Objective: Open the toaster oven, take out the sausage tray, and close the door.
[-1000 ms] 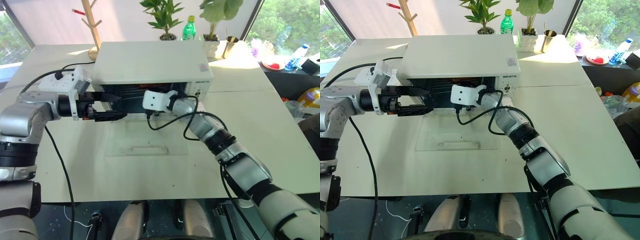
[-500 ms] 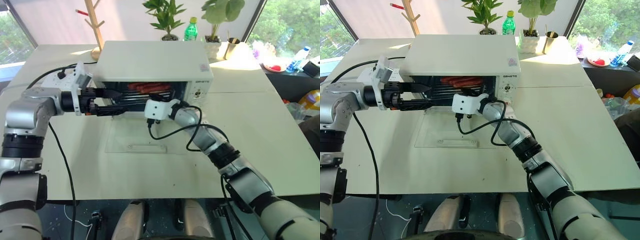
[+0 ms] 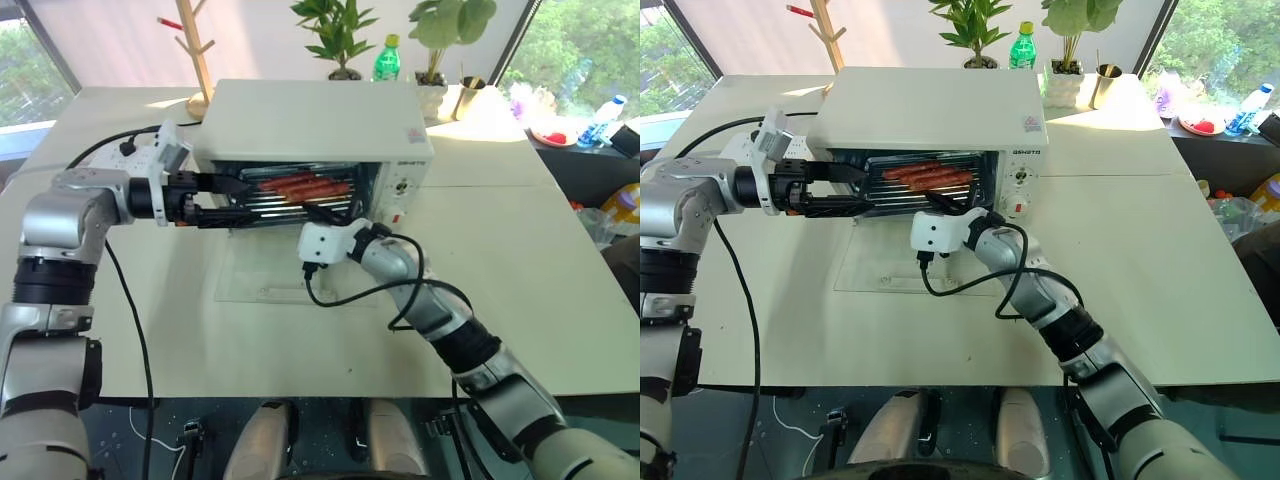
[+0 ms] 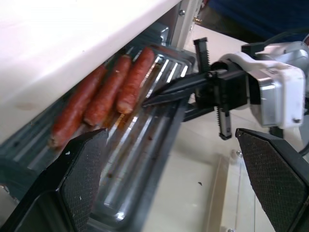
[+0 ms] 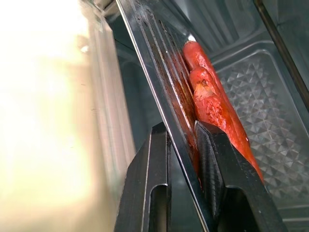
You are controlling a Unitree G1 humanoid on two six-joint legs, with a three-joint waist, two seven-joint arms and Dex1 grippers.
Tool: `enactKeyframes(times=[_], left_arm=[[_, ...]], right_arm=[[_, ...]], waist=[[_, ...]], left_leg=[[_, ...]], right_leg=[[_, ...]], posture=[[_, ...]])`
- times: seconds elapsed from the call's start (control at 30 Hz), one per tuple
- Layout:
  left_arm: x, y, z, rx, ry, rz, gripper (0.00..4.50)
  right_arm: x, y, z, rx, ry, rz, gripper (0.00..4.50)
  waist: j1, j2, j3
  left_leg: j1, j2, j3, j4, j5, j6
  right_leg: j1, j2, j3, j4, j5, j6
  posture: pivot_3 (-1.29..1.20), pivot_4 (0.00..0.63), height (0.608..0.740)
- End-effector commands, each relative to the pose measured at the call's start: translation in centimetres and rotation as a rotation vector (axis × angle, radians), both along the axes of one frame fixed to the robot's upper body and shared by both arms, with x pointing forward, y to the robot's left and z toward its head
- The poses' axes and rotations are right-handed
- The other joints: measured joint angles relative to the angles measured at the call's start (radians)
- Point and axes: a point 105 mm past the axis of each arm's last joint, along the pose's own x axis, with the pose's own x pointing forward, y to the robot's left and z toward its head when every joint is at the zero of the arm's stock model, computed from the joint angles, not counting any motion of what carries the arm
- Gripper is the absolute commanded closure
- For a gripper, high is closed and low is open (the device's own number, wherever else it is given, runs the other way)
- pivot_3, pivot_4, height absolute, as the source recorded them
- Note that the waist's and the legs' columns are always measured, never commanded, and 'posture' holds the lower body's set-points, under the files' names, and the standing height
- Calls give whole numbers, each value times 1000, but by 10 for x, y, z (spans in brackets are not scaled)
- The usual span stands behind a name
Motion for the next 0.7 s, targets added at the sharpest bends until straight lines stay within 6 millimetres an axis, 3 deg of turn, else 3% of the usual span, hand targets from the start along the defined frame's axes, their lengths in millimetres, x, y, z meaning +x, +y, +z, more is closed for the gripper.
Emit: enactKeyframes(times=[0.03,0.7], left_arm=[[4,7,23,5,-96,34,0],[4,7,19,20,-82,5,0]], right_arm=[[-6,-19,1,-1,0,-38,4212],[-47,-43,10,22,-71,51,4212]], waist=[[4,0,0],[18,0,0]], left_leg=[[0,0,0,0,0,0],[0,0,0,0,0,2]], right_leg=[[0,0,0,0,0,0],[2,0,0,-1,0,0]], posture=[[0,150,717],[0,150,717]])
